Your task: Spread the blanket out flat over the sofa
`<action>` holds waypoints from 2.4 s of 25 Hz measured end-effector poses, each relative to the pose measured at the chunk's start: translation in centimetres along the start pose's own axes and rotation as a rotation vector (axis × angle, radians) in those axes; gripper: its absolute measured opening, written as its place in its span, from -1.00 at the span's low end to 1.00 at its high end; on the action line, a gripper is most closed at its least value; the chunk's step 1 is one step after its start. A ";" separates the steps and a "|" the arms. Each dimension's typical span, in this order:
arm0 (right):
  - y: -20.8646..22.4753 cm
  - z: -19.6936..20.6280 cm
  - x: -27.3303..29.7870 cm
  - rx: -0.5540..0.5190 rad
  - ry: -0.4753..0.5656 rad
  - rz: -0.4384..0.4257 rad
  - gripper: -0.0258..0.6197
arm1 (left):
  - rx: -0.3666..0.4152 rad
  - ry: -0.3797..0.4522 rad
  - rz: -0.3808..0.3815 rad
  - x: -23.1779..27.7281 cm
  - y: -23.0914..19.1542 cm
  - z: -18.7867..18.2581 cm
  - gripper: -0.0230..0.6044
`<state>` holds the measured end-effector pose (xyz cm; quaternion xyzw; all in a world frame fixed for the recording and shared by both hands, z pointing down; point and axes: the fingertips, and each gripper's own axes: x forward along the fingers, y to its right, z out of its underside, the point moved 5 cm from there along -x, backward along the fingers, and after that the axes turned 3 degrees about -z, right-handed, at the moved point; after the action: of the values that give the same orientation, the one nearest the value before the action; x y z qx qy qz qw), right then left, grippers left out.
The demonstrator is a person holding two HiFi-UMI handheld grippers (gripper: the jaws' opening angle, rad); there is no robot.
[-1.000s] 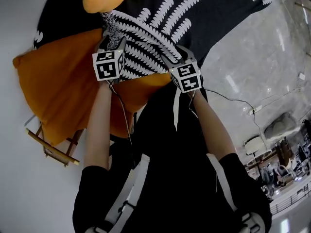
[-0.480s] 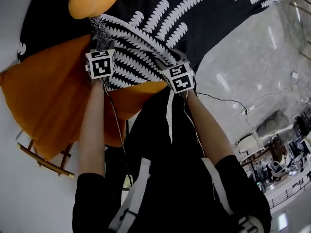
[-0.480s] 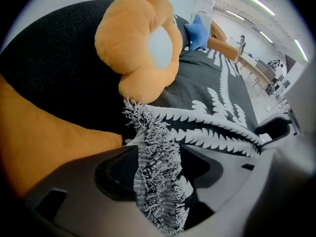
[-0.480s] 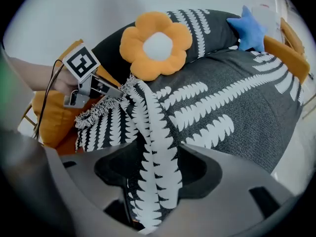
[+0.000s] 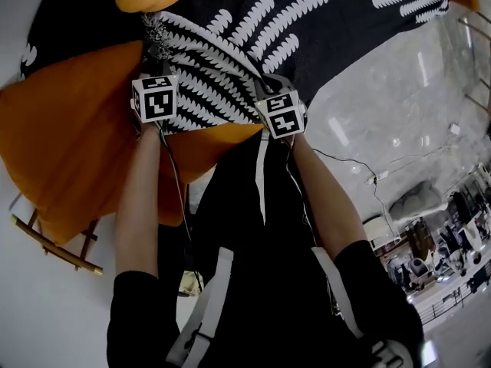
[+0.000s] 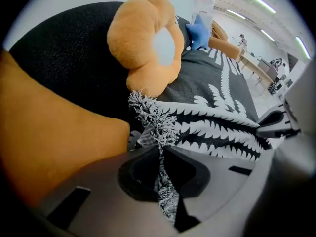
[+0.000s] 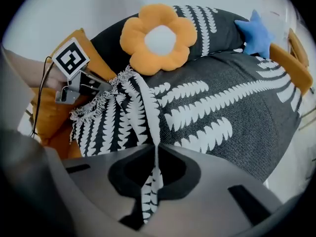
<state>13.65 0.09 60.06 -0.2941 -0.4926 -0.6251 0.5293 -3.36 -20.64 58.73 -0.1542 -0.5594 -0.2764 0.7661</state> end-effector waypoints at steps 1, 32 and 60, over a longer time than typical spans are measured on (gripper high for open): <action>-0.3 0.0 -0.1 -0.003 0.004 -0.004 -0.85 | -0.007 0.017 0.008 -0.5 0.0 0.4 -0.81; -12.1 3.5 -5.3 -0.424 0.028 -0.355 -0.86 | -0.454 0.186 -0.065 -14.8 7.9 19.0 -0.81; -17.1 15.6 -6.7 -0.451 0.030 -0.369 -0.86 | -0.542 0.166 -0.136 -21.6 14.4 34.5 -0.81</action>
<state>-3.20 16.26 54.21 -0.3003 -0.3788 -0.8087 0.3350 -26.16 15.12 50.73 -0.2922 -0.4095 -0.4783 0.7199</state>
